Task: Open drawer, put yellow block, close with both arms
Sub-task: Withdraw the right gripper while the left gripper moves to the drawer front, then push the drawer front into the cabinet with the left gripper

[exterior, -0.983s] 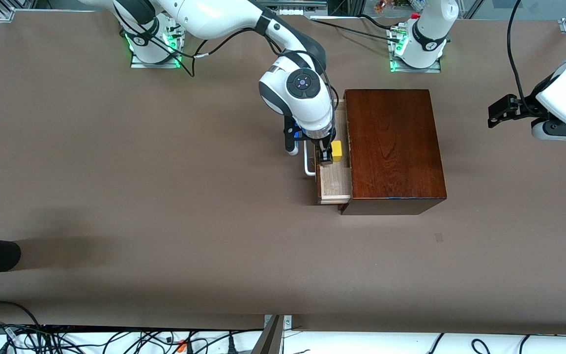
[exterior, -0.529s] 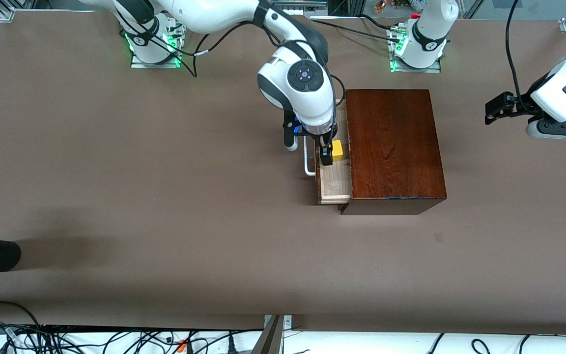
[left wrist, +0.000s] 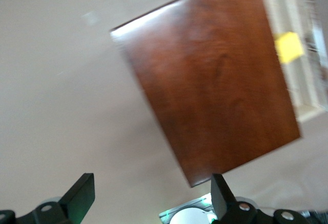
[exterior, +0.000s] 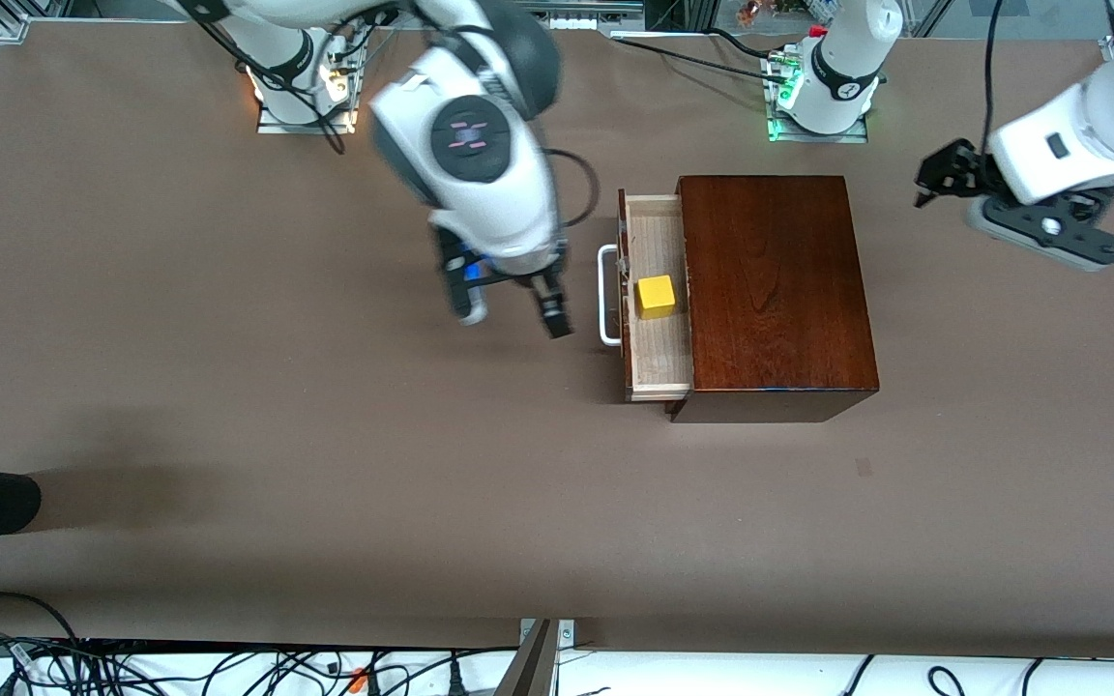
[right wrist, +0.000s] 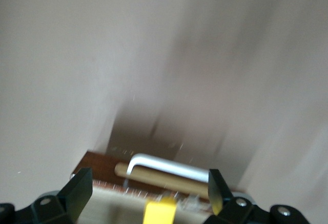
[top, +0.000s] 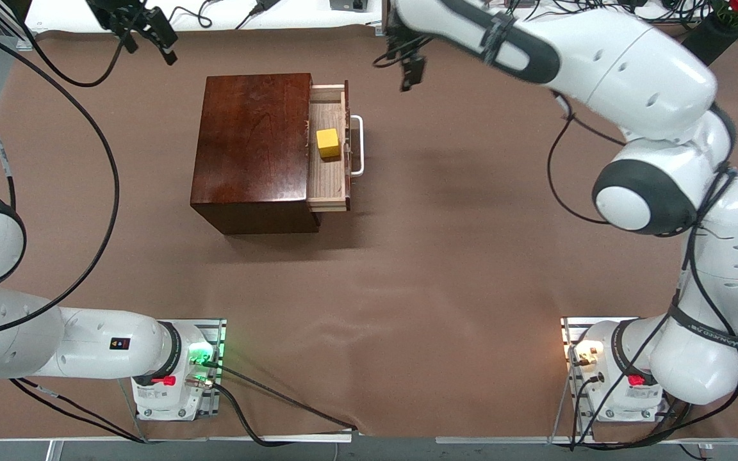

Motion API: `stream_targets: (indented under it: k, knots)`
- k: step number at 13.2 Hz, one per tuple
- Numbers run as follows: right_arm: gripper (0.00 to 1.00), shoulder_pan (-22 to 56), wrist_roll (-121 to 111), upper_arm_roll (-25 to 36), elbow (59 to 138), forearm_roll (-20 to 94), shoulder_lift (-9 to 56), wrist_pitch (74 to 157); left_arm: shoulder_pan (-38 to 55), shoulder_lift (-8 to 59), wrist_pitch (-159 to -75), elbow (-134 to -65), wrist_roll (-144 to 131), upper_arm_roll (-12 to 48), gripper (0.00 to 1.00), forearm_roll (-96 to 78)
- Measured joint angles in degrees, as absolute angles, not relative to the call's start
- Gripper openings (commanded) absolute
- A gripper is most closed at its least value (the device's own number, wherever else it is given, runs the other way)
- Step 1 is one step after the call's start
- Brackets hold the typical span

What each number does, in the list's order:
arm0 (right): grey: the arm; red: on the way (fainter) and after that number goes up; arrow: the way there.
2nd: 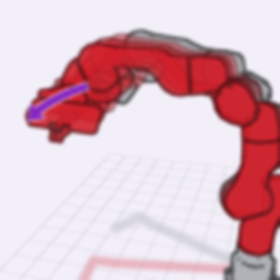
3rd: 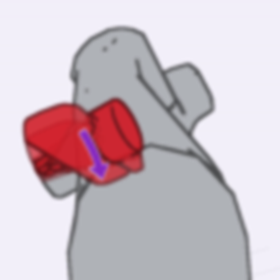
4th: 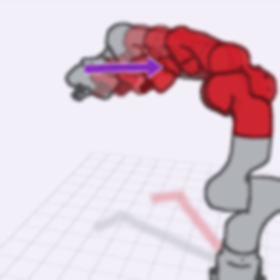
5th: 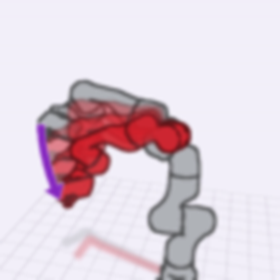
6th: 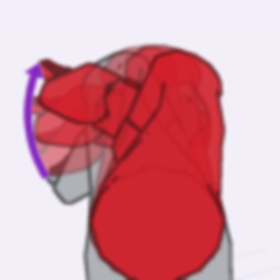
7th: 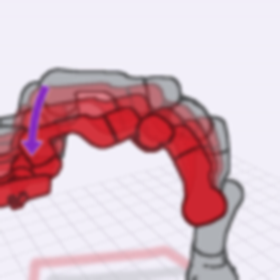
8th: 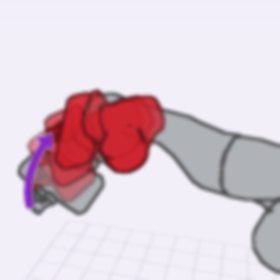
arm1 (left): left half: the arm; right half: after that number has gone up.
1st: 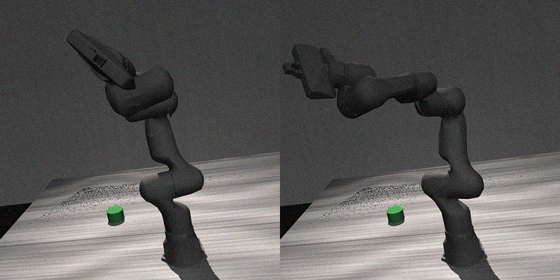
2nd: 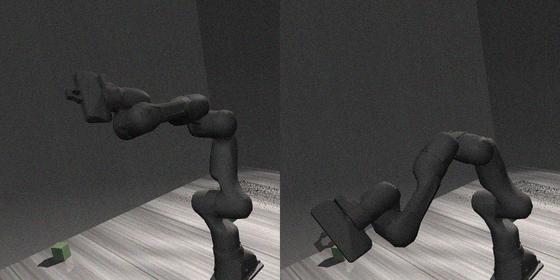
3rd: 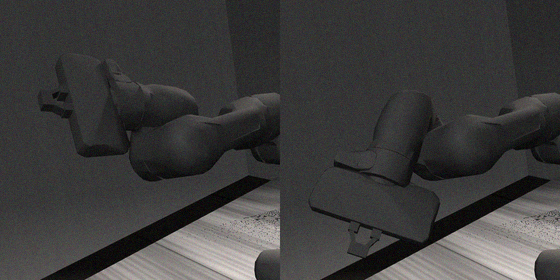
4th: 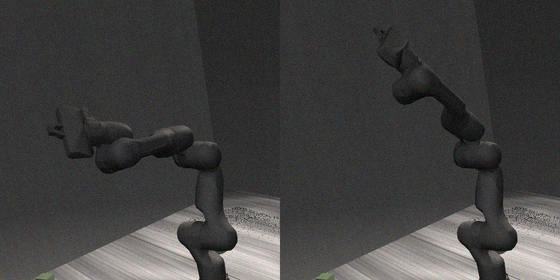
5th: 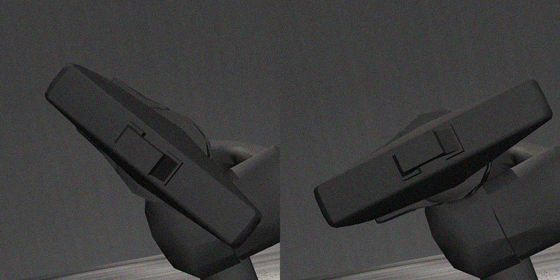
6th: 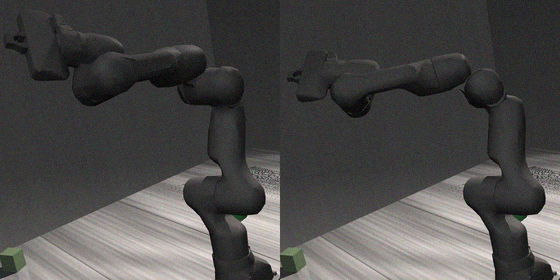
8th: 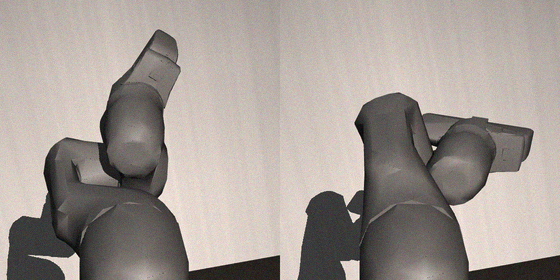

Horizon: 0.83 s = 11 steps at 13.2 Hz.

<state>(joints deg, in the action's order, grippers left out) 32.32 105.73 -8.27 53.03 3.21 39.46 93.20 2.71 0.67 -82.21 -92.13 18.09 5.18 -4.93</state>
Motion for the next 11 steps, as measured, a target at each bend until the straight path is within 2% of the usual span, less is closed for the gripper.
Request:
stream_targets:
  k: [2, 4, 7, 11]
  knots:
    - [1.00, 26.66, 88.82, -7.98, 55.70, 3.26, 35.63, 88.47, 3.57, 2.49, -82.16, -92.10, 22.81, 5.44, 1.00, -10.48]
    - [1.00, 20.87, 70.69, -7.17, 61.87, 3.30, 29.94, 87.04, 5.79, 5.48, -83.38, -92.00, 29.47, 6.06, 1.00, -12.28]
    - [1.00, 18.77, 46.05, -0.38, 73.45, 3.50, 20.20, 86.93, 11.99, 9.17, -87.77, -91.65, 36.46, 7.31, 1.00, -12.59]
    - [1.00, 18.70, 22.76, 9.60, 83.08, 3.49, 12.35, 87.31, 22.09, 13.89, -95.82, -91.57, 39.74, 7.87, 1.00, -16.29]
